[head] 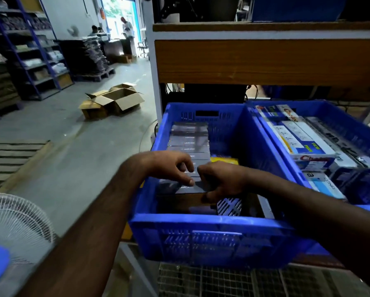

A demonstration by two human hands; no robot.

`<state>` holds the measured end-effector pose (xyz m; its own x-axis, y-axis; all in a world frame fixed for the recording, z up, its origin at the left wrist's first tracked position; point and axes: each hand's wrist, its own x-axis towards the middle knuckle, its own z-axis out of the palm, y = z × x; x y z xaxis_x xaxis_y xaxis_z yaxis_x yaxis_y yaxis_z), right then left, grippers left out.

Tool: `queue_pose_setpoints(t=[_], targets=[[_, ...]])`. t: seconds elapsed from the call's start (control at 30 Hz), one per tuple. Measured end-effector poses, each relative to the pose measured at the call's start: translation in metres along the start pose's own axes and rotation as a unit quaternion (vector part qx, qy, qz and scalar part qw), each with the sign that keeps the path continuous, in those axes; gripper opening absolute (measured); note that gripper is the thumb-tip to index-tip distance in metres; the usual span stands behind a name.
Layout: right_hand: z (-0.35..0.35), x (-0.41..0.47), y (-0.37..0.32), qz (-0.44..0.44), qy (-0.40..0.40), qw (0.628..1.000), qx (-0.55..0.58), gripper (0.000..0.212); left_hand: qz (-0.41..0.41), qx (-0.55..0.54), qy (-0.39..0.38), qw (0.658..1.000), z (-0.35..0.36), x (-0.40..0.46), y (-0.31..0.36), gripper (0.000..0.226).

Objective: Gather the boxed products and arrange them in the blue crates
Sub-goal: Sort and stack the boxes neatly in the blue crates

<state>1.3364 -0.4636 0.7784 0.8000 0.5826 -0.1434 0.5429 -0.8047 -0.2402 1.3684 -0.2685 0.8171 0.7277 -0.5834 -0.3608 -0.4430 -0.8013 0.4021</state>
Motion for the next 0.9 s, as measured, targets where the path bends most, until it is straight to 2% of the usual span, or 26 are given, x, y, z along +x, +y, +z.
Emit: queue_pose_setpoints(t=[0.1, 0.17, 0.3, 0.4, 0.53, 0.67, 0.73, 0.83, 0.9], targets=[[0.01, 0.004, 0.0, 0.0, 0.015, 0.995, -0.099, 0.042, -0.062, 0.209, -0.017, 0.976, 0.02, 0.01, -0.005, 0.097], [0.014, 0.004, -0.001, 0.016, 0.023, 0.988, -0.153, 0.049, -0.088, 0.263, -0.003, 0.961, 0.033, 0.016, -0.005, 0.108], [0.015, 0.0, -0.003, 0.08, -0.007, 0.981, -0.175, 0.057, -0.095, 0.286, 0.007, 0.953, 0.041, 0.022, -0.003, 0.095], [0.009, -0.005, -0.003, 0.132, -0.057, 0.979, -0.146, 0.051, -0.091, 0.299, -0.007, 0.95, 0.039, 0.022, 0.001, 0.095], [-0.015, -0.017, 0.005, 0.209, -0.033, 0.974, -0.078, 0.066, -0.1, 0.234, -0.039, 0.966, 0.028, 0.029, 0.0, 0.085], [-0.025, -0.039, 0.011, 0.308, -0.008, 0.945, -0.109, 0.045, -0.078, 0.253, -0.071, 0.962, 0.008, 0.046, 0.028, 0.083], [-0.021, -0.048, 0.006, 0.341, 0.01, 0.933, -0.115, 0.041, -0.032, 0.241, -0.043, 0.969, 0.007, 0.062, 0.047, 0.071], [-0.017, -0.058, -0.006, 0.366, 0.029, 0.923, -0.116, 0.038, 0.042, 0.178, 0.066, 0.981, 0.022, 0.09, 0.064, 0.043], [-0.014, -0.062, -0.011, 0.372, 0.047, 0.918, -0.133, 0.034, 0.064, 0.163, 0.113, 0.978, 0.035, 0.102, 0.064, 0.036]])
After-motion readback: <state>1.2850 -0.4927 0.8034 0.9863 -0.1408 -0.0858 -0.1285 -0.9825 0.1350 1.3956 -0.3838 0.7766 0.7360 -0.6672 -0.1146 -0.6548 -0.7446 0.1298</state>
